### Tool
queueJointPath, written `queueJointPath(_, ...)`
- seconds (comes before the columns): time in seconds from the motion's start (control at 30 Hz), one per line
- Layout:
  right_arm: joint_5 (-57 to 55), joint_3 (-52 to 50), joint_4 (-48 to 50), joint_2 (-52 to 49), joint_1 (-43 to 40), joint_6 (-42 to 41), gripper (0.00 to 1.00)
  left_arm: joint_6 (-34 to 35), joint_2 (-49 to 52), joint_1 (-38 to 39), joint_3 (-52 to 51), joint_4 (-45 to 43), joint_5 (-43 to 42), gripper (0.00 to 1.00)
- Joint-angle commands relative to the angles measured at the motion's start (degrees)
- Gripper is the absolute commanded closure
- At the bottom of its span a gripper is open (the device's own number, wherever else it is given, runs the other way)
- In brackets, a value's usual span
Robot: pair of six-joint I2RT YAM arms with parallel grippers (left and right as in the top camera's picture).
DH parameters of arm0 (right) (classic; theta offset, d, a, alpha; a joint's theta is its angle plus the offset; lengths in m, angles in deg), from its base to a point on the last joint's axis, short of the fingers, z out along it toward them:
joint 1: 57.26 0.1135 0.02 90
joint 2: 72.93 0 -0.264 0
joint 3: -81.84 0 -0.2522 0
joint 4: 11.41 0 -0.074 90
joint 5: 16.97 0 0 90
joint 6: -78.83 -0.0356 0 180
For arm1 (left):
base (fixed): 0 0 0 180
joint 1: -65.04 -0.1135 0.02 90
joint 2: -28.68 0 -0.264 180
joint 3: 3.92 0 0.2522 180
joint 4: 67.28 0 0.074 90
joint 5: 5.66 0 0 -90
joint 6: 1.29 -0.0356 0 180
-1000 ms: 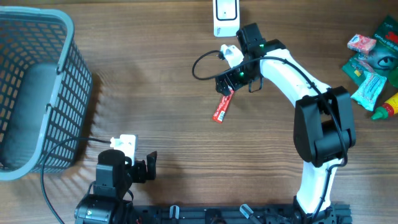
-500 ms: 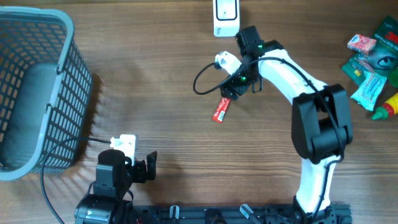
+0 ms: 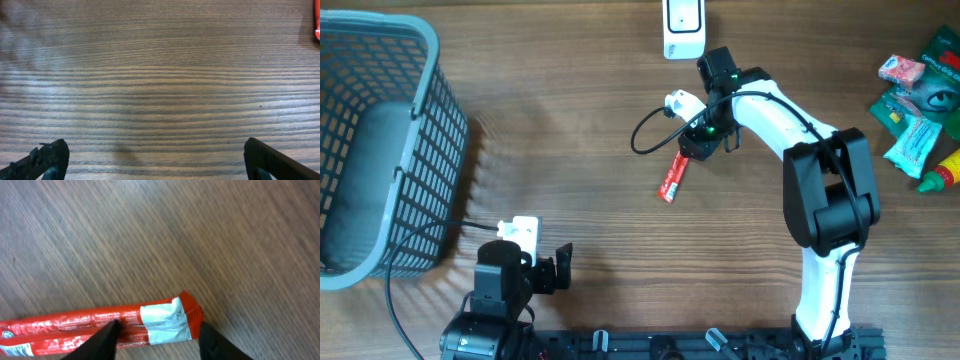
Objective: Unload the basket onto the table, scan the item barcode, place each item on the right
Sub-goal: 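Lift the red stick and hold it up under the scanner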
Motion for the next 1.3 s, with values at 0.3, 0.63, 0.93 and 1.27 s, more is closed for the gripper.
queueJointPath(0.3,-1.4,6.1,-4.0,-3.3,0.1,-9.7,0.06,0.1,0.0,0.3,-0.1,-0.2,0.6,0.00)
queueJointPath(0.63,2.5,-0.4,-2.1,-3.4,0.3,-1.5,0.06,0.1,0.0,0.3,-0.1,-0.2,0.6,0.00)
queueJointPath(0.93,-6.1,-4.7,0.6,-5.8,3.4,-3.5,0.15,0.1,0.0,0.3,-0.1,-0.2,0.6,0.00)
queueJointPath(1.27,-7.5,-6.9,-0.2,-8.2,3.9,-5.0,0.78,0.1,0.0,0.3,-0.1,-0.2,0.6,0.00)
